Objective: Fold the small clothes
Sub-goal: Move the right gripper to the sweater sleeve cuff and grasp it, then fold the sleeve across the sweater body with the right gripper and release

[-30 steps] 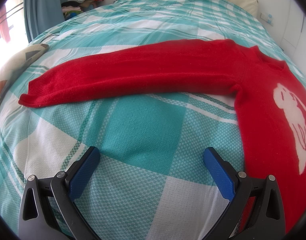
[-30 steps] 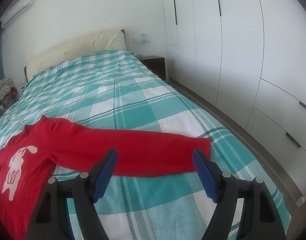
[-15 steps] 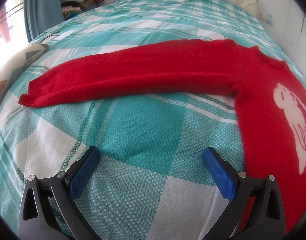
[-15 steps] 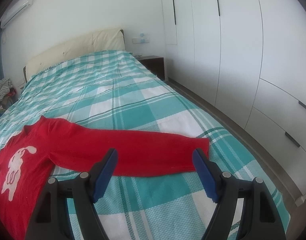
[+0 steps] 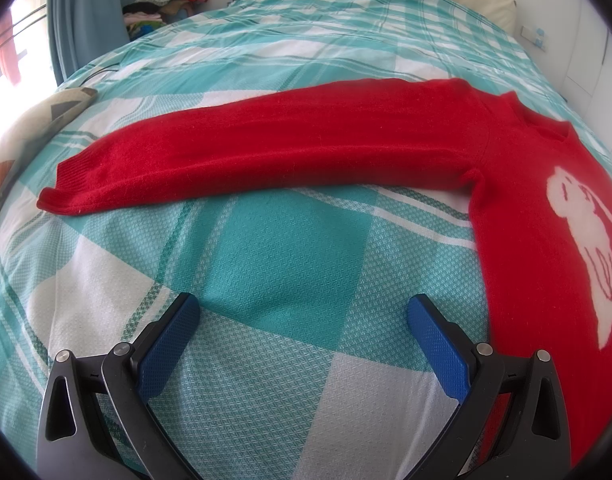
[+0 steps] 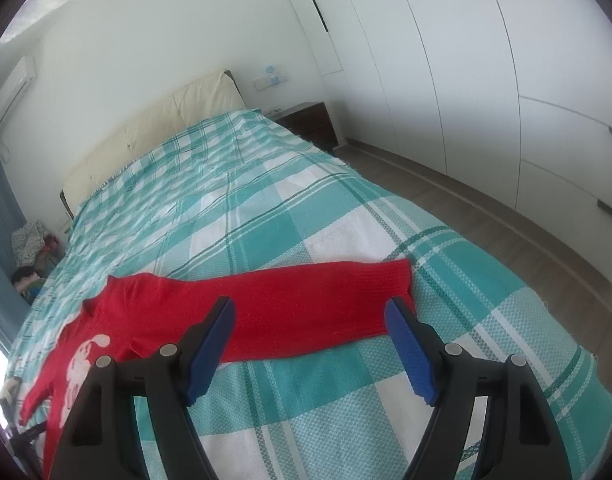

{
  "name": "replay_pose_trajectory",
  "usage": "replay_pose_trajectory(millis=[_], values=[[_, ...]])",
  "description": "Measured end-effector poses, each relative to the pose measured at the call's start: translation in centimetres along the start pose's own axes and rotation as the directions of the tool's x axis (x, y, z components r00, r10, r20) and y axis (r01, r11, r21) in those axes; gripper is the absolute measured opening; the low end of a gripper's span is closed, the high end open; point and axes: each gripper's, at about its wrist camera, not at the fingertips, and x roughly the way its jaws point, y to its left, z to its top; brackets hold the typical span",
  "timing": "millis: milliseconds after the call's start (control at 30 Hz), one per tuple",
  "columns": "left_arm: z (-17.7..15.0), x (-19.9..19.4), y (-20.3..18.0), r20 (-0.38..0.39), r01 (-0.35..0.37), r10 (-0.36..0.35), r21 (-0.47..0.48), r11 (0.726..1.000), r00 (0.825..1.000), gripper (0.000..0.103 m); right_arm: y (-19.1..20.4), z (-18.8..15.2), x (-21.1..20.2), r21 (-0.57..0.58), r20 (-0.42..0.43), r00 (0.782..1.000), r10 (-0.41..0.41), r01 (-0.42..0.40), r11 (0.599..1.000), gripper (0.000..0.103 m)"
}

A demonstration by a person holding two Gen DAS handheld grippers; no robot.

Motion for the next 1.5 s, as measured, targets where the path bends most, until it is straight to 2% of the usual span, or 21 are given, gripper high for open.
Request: replay_pose_trajectory(millis=[67, 167, 300, 367, 433, 600, 667, 700, 800, 867, 933, 1000, 1067, 1167, 1267, 1367, 1500], values=[[0.0, 0.0, 0.0, 0.000, 0.000, 0.000, 0.000, 1.000, 1.000, 0.103, -2.3, 0.3, 0.2, 0.113, -0.053, 0.998, 0.036, -0.030, 0.993, 0.076], [0.0, 0.0, 0.0, 0.000, 0.000, 0.000, 0.000, 1.000, 1.000, 0.103, -5.6, 0.4, 1.5, 0.265, -0.118, 0.987, 0.108, -0.073, 0.961, 0.076], [0.0, 0.0, 0.0, -0.001, 0.000, 0.000, 0.000, 1.000, 1.000, 0.103, -8.2, 0.8, 4.2, 0.361, -0.162, 0.975, 0.153, -0.086, 0.929, 0.073], [0.0, 0.0, 0.0, 0.000, 0.001, -0.001, -0.001, 1.000, 1.000, 0.103, -8.8, 0.9, 6.1, 0.393, -0.190, 0.966, 0.175, -0.089, 0.915, 0.066], [0.0, 0.0, 0.0, 0.000, 0.000, 0.000, 0.000, 1.000, 1.000, 0.103, -8.8, 1.2, 7.4, 0.378, -0.206, 0.966, 0.159, -0.071, 0.923, 0.055], [0.0, 0.0, 0.0, 0.000, -0.001, 0.001, 0.000, 1.000, 1.000, 0.103, -8.7, 1.4, 10.0, 0.401, -0.234, 0.958, 0.166, -0.061, 0.914, 0.037], [0.0, 0.0, 0.0, 0.001, -0.003, 0.003, 0.001, 1.000, 1.000, 0.103, -8.6, 1.3, 10.9, 0.403, -0.255, 0.954, 0.157, -0.043, 0.914, 0.021], [0.0, 0.0, 0.0, 0.001, -0.002, 0.002, 0.000, 1.000, 1.000, 0.103, -8.5, 1.3, 11.3, 0.398, -0.270, 0.951, 0.151, -0.033, 0.917, 0.005], [0.0, 0.1, 0.0, -0.001, -0.001, 0.001, 0.000, 1.000, 1.000, 0.103, -7.1, 2.0, 11.0, 0.359, -0.266, 0.957, 0.111, -0.009, 0.933, 0.005], [0.0, 0.1, 0.1, -0.001, 0.002, -0.002, -0.002, 1.000, 1.000, 0.103, -4.9, 3.5, 9.9, 0.304, -0.224, 0.969, 0.104, -0.032, 0.952, 0.005], [0.0, 0.1, 0.1, -0.003, 0.004, -0.004, -0.003, 1.000, 1.000, 0.103, -1.2, 5.3, 8.7, 0.245, -0.180, 0.974, 0.141, -0.095, 0.965, 0.005], [0.1, 0.2, -0.1, -0.007, -0.003, 0.003, 0.001, 1.000, 1.000, 0.103, 3.9, 7.2, 7.7, 0.165, -0.157, 0.969, 0.189, -0.163, 0.973, 0.005], [0.1, 0.2, -0.2, -0.009, -0.008, 0.008, 0.005, 1.000, 1.000, 0.103, 9.9, 8.6, 7.1, 0.080, -0.157, 0.956, 0.248, -0.238, 0.968, 0.005], [0.1, 0.2, -0.1, -0.009, -0.004, 0.004, 0.002, 1.000, 1.000, 0.103, 19.4, 8.7, 7.1, -0.029, -0.195, 0.917, 0.348, -0.360, 0.933, 0.005], [0.2, 0.1, -0.1, -0.009, -0.002, 0.002, 0.001, 1.000, 1.000, 0.103, 28.1, 6.5, 8.1, -0.112, -0.271, 0.866, 0.420, -0.462, 0.880, 0.005], [0.2, 0.1, 0.0, -0.009, -0.003, 0.003, 0.001, 1.000, 1.000, 0.103, 35.3, 2.7, 9.8, -0.182, -0.362, 0.820, 0.443, -0.528, 0.830, 0.005], [0.2, 0.2, 0.0, -0.009, -0.002, 0.002, 0.001, 1.000, 1.000, 0.103, 41.5, -3.8, 12.9, -0.253, -0.479, 0.774, 0.414, -0.574, 0.779, 0.005]])
